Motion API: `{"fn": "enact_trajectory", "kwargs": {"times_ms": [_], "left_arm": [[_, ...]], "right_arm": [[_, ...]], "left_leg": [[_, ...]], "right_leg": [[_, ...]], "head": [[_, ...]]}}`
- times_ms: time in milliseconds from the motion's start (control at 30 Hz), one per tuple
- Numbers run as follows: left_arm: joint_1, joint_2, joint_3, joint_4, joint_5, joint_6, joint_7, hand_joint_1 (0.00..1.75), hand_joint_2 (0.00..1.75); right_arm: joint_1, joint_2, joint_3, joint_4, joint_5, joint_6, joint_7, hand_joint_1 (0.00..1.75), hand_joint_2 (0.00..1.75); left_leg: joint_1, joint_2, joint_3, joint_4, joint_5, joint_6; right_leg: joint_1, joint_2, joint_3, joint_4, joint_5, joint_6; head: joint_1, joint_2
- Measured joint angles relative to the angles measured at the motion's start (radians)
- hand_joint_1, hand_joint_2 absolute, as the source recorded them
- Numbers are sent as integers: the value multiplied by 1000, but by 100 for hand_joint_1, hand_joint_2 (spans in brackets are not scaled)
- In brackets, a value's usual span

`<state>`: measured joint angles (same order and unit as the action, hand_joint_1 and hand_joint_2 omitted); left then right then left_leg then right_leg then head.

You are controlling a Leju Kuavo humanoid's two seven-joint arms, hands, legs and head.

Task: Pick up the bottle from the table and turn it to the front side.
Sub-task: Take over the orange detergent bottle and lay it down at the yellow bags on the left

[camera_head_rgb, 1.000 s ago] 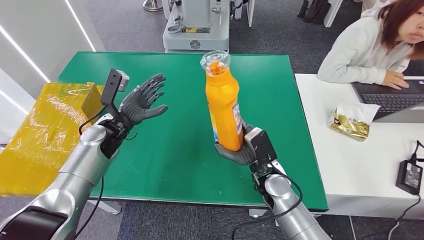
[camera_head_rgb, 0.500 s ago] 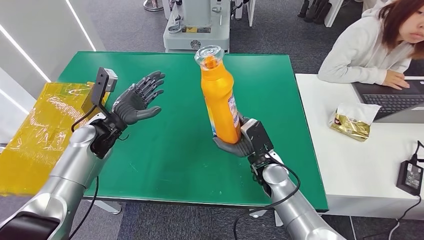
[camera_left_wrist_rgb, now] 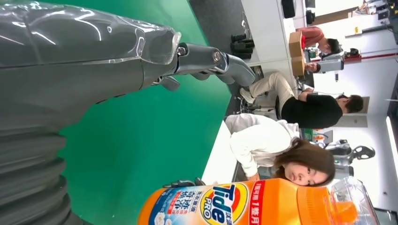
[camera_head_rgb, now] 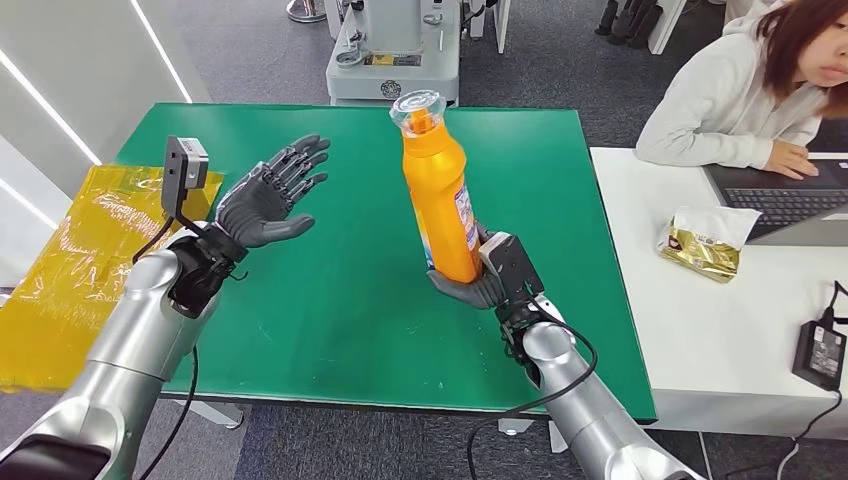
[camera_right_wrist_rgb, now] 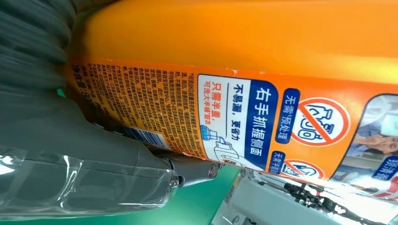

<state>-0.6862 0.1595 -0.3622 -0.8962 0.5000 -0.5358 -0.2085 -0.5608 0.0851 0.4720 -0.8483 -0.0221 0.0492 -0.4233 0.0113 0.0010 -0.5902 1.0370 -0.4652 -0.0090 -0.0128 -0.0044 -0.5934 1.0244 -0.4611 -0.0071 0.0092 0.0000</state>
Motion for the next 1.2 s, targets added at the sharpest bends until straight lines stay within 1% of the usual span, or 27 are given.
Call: {"fn": "enact_trajectory", "kwargs": {"times_ms": [267,433,533,600,700,833,933,1200], "left_arm": [[4,5,0,-8,3,-15,0,0,175],[4,-4,-1,-6,1,-44,2,0,175],[4,-30,-5,0,-13,-50,0,0,175],[-2,-56,-15,10,-18,-51,14,0,175],[-23,-97,-37,30,-17,-52,38,0,175],[-58,-140,-61,67,-12,-54,45,0,175],[-80,-158,-73,91,-3,-54,50,0,175],[-126,-187,-92,141,9,-50,68,0,175]], "right_arm": [[-1,3,-2,3,2,-1,0,175,175],[-6,21,-7,7,24,6,0,175,175],[-21,41,-6,26,41,17,6,175,175],[-46,60,-5,56,49,17,19,175,175],[-82,91,-1,105,56,7,36,175,175],[-110,117,7,160,76,-14,40,175,175],[-125,127,10,189,84,-22,39,175,175],[-140,140,12,224,88,-23,44,175,175]], "left_leg": [[0,0,0,0,0,0],[0,0,0,0,0,0],[0,0,0,0,0,0],[0,0,0,0,0,0],[0,0,0,1,0,0],[0,0,0,1,0,0],[0,0,0,1,0,0],[0,1,0,1,0,0]], "right_leg": [[0,0,0,0,0,0],[0,0,0,0,0,0],[0,0,0,0,0,0],[0,0,0,0,0,0],[0,0,0,0,0,0],[0,0,0,0,0,0],[0,1,-1,0,0,0],[0,1,-1,0,0,0]], "head": [[0,0],[0,0],[0,0],[0,0],[0,0],[0,0],[0,0],[0,0]]}}
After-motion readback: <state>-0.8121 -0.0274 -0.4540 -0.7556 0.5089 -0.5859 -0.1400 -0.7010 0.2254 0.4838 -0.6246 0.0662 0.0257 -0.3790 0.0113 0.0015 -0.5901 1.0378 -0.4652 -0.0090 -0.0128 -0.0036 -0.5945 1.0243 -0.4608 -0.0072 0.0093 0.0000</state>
